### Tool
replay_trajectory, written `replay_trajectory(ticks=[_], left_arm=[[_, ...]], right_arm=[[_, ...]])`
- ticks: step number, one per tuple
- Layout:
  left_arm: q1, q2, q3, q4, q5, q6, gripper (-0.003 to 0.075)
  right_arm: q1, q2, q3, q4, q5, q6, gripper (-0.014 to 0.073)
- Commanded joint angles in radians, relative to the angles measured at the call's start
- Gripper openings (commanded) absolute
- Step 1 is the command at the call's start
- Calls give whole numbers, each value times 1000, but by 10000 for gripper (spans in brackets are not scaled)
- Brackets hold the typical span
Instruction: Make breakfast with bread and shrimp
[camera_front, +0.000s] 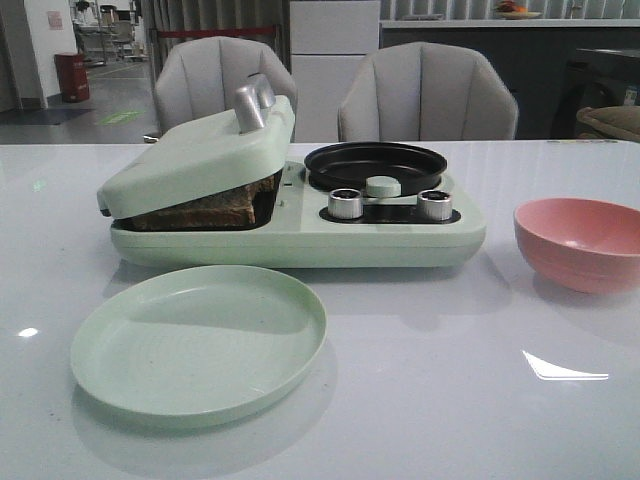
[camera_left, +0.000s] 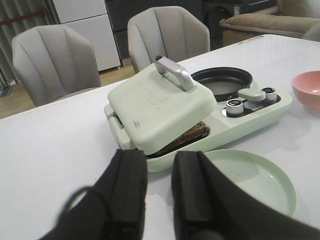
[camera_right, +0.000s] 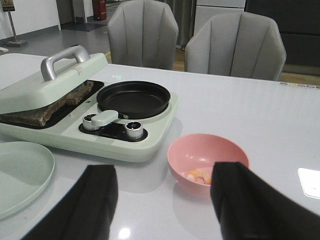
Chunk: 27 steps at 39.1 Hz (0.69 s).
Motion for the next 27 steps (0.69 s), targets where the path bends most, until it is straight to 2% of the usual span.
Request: replay_trajectory(ticks=[1,3,19,27], left_arm=[[-5,8,-24,-40,-67,-12,150],[-5,8,-24,-40,-67,-12,105],[-5,8,-24,-42,-66,-12,114],[-5,8,-24,-42,-66,-12,114]], right_arm=[[2,9,-24,12,-80,-8,507],[2,9,-24,12,-80,-8,507],[2,16,-25,25,-125,-7,507],[2,95,-74,31,-173,-8,507]])
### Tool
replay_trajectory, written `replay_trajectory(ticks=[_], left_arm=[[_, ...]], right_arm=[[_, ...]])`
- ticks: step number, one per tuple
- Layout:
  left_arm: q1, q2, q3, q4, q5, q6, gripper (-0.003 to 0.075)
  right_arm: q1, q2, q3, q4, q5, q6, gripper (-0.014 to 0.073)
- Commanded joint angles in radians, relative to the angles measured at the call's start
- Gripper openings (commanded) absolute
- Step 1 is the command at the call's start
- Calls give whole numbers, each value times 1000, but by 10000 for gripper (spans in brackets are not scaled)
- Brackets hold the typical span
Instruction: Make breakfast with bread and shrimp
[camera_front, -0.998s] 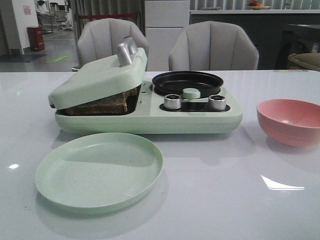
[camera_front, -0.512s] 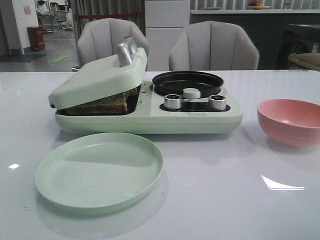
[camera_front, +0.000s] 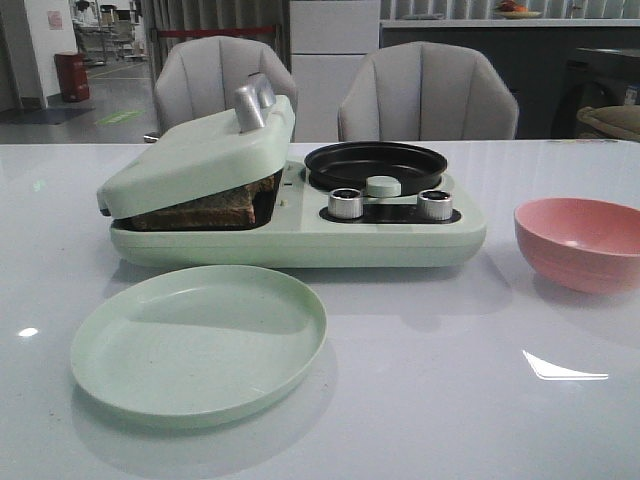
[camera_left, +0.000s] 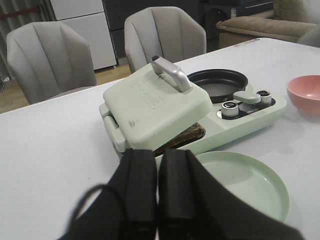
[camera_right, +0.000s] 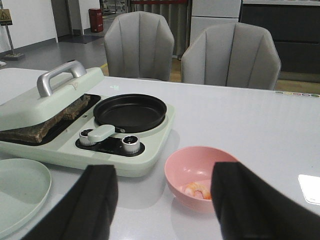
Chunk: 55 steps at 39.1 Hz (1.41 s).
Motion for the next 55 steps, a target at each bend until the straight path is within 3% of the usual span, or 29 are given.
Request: replay_trajectory(ticks=[1,14,22,29,38,55], left_arm=[[-5,8,-24,-24,-66,-12,114],[-5,8,-24,-24,-66,-12,114],[-4,8,-24,-24,-66,-12,114],[-4,8,-24,-24,-66,-12,114],[-4,8,-24,-24,-66,-12,114],[-4,8,-24,-24,-66,-12,114]], right_arm=[[2,67,-68,13,-113,-8,507],[4,446,-298,64,17,-4,507],[-10,665,-382,101,20,4,507],[-126,842,-469,178,60,4,507],[-310,1048,-620,242,219,4,507],[-374,1380,-811,248,251,-11,507]])
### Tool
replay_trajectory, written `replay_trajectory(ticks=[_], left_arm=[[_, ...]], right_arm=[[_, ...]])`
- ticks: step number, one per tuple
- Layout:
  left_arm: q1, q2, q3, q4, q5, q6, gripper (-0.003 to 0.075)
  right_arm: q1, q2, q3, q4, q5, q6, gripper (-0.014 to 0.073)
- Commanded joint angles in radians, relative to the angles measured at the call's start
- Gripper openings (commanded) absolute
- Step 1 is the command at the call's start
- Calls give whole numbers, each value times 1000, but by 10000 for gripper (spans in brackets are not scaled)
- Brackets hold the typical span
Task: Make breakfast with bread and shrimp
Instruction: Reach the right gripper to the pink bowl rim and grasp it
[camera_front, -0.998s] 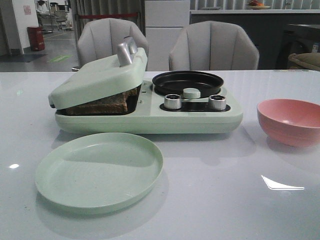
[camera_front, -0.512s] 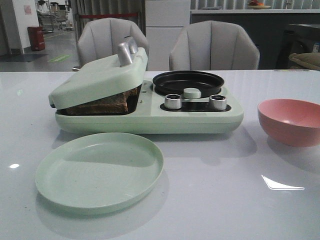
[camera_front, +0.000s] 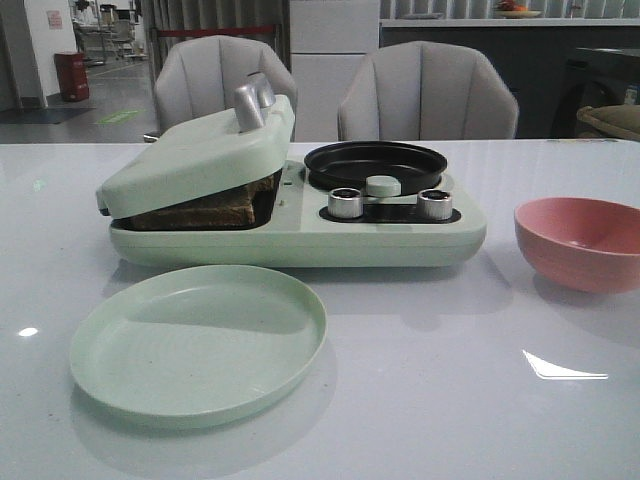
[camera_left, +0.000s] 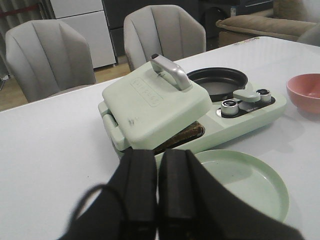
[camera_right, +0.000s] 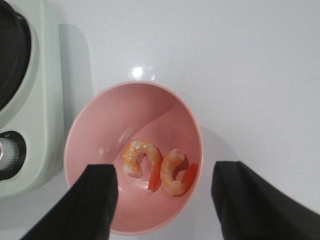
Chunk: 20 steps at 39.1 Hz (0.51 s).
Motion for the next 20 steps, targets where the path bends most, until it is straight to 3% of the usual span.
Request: replay_trajectory(ticks=[1,14,20], left_arm=[[-4,8,-28,-22,-66,-12,114],[-4,8,-28,-22,-66,-12,114],[-4,8,-28,-22,-66,-12,114]], right_arm=[[-5,19,-48,24,-42,-18,507],[-5,179,-55,24,-125,-25,505],[-4,235,-80,25,-122,-28,392]])
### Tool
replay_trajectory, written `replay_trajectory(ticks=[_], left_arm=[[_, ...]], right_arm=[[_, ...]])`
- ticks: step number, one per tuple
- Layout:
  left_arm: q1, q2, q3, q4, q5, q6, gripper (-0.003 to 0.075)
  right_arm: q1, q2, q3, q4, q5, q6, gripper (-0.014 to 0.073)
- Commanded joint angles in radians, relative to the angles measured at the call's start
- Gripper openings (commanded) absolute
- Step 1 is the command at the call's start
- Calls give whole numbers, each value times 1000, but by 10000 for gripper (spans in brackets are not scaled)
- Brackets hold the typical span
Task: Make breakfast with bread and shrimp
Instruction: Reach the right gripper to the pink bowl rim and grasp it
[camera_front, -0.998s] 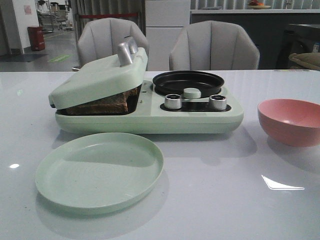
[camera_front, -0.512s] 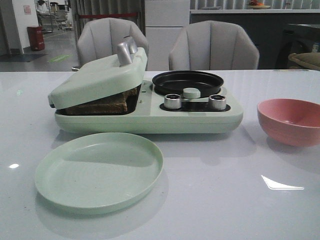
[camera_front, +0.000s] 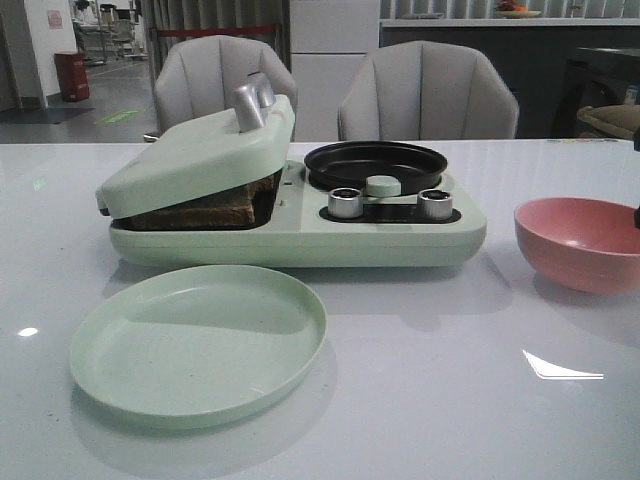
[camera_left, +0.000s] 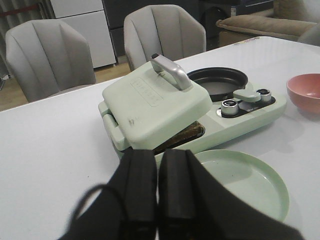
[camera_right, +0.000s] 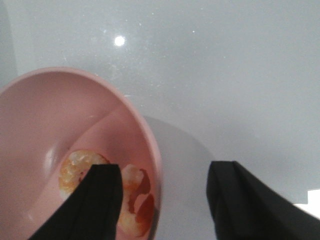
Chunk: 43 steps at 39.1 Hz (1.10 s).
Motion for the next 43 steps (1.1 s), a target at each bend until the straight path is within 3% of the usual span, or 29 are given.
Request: replay_trajectory(ticks=[1,8,21,26,43], left_arm=[[-4,8,-28,-22,-66,-12,114],[-4,8,-28,-22,-66,-12,114],[-4,8,-28,-22,-66,-12,114],[-4,8,-28,-22,-66,-12,114],[-4,8,-28,-22,-66,-12,114]], right_arm=[[-3,-9,-54,19,-34,-16,371],[-3,36,-107,19,-34,-16,258],[-3,75,-159,19,-17,-31,230],[-3,75,-161,19,-19,-60,132],[-4,74,-166,57,-31,-83,143]])
